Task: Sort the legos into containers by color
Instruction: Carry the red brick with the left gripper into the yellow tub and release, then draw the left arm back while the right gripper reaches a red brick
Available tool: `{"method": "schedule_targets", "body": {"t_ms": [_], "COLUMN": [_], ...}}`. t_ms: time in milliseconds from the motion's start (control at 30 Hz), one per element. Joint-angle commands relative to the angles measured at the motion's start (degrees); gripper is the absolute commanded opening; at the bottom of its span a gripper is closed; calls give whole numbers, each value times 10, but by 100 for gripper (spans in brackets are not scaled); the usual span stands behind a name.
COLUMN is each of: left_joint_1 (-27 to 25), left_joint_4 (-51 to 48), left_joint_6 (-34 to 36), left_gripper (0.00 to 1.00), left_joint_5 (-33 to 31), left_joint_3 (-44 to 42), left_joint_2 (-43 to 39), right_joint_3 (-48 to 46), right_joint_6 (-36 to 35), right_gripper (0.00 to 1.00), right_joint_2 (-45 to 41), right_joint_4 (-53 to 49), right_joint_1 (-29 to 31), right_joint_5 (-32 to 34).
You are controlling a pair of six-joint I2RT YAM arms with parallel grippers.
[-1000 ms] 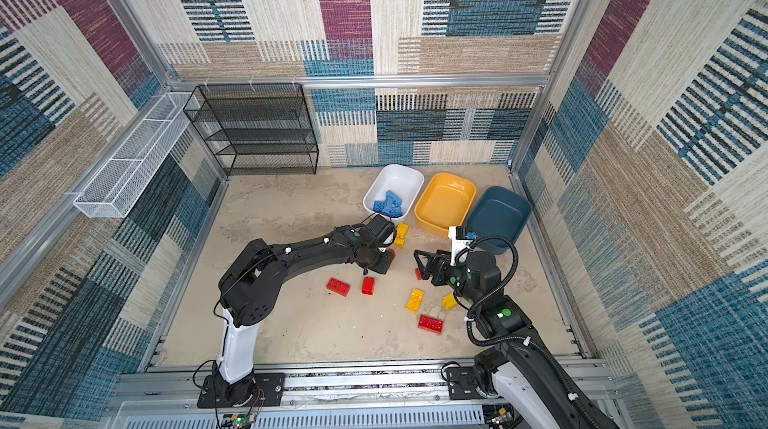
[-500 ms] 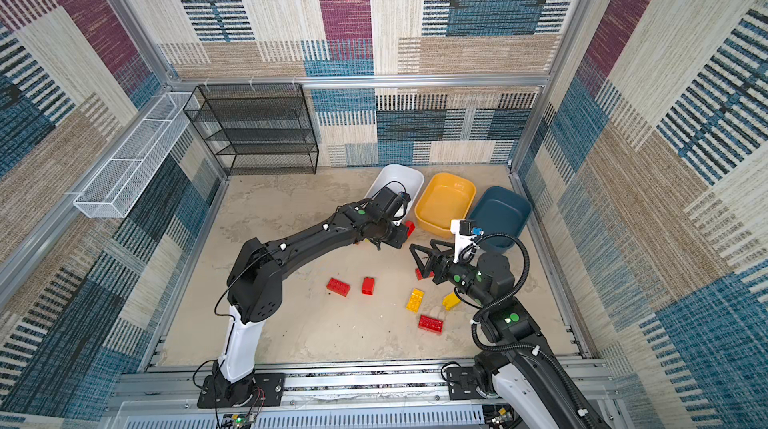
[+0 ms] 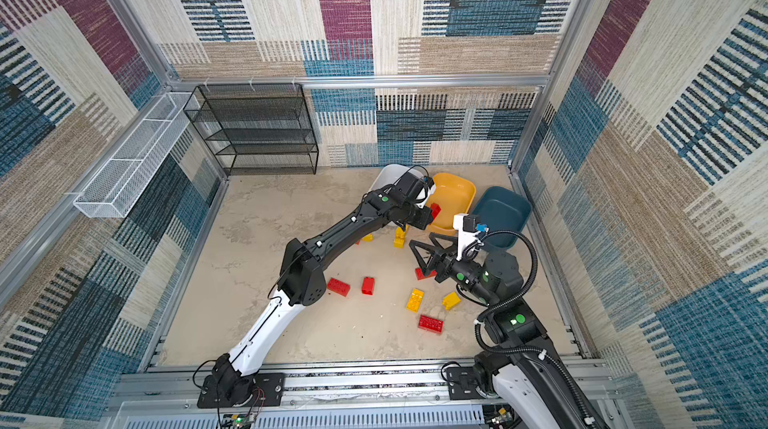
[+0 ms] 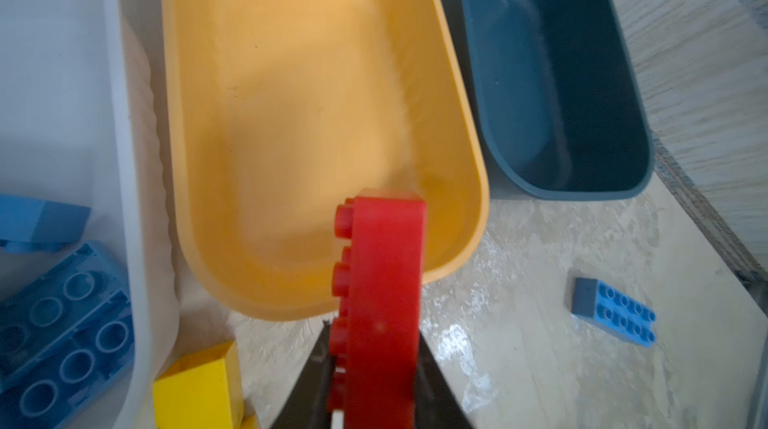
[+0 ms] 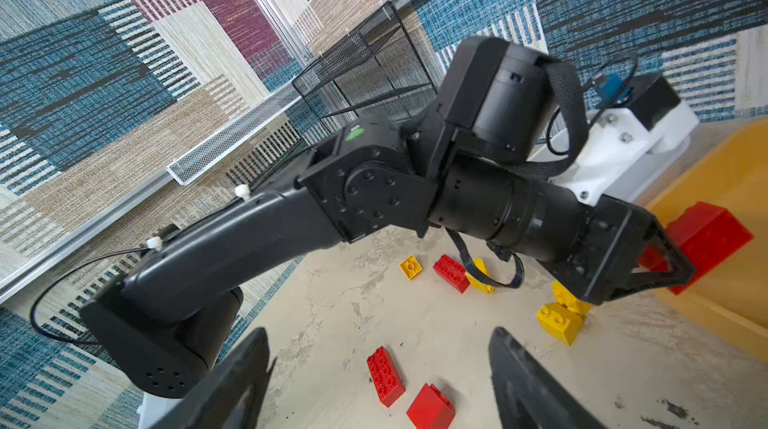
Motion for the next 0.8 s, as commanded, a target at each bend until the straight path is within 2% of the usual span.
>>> {"method": "schedule_targets", "body": {"t_ms": [0, 267, 333, 500, 667, 767], "left_joint_1": [11, 18, 18, 18, 21, 25], "left_joint_4": [28, 54, 56, 56, 45, 64], "left_joint_6": [-41, -62, -61, -57, -49, -50], "left_gripper": [28, 30, 36, 61, 66, 67], "left_joint_5": [23, 44, 47, 56, 45, 43], "left_joint_3": [9, 11, 12, 8, -33, -131], "left_joint_2": [14, 15, 13, -1, -49, -122], "right_joint_3": [7, 12, 14, 26, 50, 65], "right_joint_6": [-4, -12, -11, -12, -25, -32], "right_gripper": [84, 84, 85, 86, 84, 84], "right_joint_2": [-1, 0, 2, 5, 7, 19], "right_joint_4": [6, -10, -12, -35, -99, -148], "right_joint_1": [0, 0, -1, 0, 0, 0], "right_joint_5": [9, 22, 22, 36, 87, 131]}}
